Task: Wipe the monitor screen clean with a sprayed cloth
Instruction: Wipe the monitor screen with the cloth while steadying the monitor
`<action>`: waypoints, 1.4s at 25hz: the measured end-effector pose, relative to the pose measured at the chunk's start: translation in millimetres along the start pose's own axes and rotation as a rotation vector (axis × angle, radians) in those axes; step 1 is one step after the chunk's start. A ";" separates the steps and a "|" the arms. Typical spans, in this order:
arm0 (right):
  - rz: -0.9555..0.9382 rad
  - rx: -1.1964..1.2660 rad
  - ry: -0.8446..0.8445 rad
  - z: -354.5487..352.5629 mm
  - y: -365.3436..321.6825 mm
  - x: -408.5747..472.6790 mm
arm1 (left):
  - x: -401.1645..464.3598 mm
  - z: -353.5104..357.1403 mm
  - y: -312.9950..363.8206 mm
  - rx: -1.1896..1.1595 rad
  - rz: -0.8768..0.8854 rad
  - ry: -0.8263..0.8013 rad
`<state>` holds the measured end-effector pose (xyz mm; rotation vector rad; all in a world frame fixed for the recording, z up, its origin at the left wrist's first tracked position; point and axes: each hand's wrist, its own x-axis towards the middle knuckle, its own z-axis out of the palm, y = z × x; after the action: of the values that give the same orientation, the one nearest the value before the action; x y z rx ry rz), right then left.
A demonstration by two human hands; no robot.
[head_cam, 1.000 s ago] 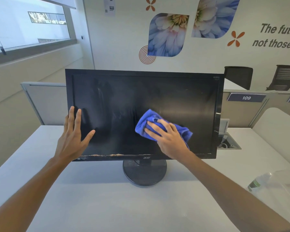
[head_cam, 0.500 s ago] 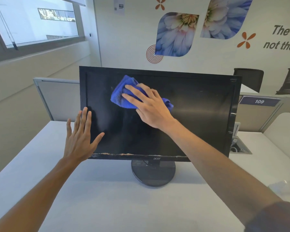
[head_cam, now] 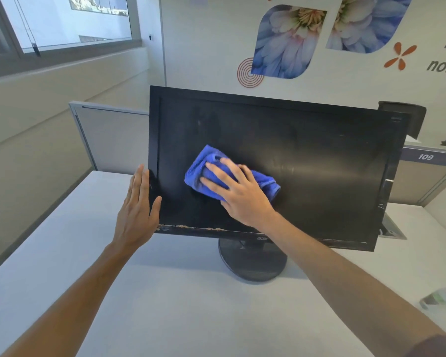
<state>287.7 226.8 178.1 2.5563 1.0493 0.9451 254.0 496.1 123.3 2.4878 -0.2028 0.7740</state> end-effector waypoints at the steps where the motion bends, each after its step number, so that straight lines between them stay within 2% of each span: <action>1: -0.035 -0.001 -0.013 4.8 -6.8 -9.1 | -0.6 0.1 -0.5 -0.015 -0.001 0.010; 4: -0.092 0.003 -0.012 7.4 -14.8 -15.2 | -2.1 0.1 -0.4 -0.056 -0.022 -0.007; 9: 0.092 0.082 0.091 -30.8 2.2 59.8 | -2.5 4.1 1.3 -0.101 -0.078 0.000; 13: 0.103 0.038 0.025 -36.2 1.4 112.6 | -2.7 2.0 4.0 -0.151 -0.096 -0.007; 18: -0.004 0.058 -0.026 2.5 -52.2 69.8 | -1.5 0.0 1.3 -0.212 -0.089 -0.025; 21: -0.072 0.099 -0.119 20.0 -85.5 30.5 | -1.3 -0.9 0.0 -0.274 -0.125 -0.065; 24: -0.005 0.142 -0.192 18.0 -109.2 20.3 | -2.2 -2.9 0.4 -0.219 -0.101 -0.082; 28: 0.133 0.129 -0.217 9.6 -138.8 27.1 | -0.3 -4.9 -2.2 -0.141 -0.076 -0.011; 33: 0.151 0.056 -0.262 14.6 -169.2 15.8 | -4.0 -0.8 -0.2 -0.214 -0.127 -0.026; 35: 0.175 0.025 -0.262 13.0 -170.6 13.4 | -9.2 0.6 0.5 -0.184 -0.066 -0.046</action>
<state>209.3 359.6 102.6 2.7334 0.7800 0.6129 246.6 495.3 118.0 2.3274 -0.1973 0.6417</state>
